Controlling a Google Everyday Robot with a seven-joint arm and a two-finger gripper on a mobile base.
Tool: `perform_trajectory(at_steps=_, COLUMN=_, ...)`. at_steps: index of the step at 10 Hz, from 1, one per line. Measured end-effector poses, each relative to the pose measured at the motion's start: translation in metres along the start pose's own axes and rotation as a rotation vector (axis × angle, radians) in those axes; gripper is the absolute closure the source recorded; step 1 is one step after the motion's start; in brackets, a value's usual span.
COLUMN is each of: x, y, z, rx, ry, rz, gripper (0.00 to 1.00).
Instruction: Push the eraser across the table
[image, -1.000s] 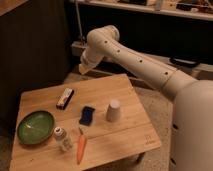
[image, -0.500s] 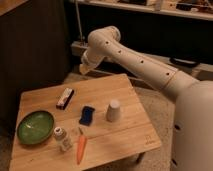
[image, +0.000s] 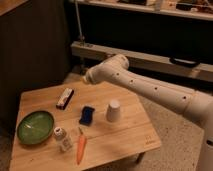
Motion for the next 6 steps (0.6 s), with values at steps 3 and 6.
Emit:
perform_trajectory(at_steps=3, x=0.007, y=0.018, z=0.020, rx=0.049, ry=-0.023, rz=-0.013, gripper=0.98)
perform_trajectory(at_steps=6, x=0.000, y=0.023, z=0.050, rx=0.090, ry=-0.084, rz=-0.015, gripper=0.98)
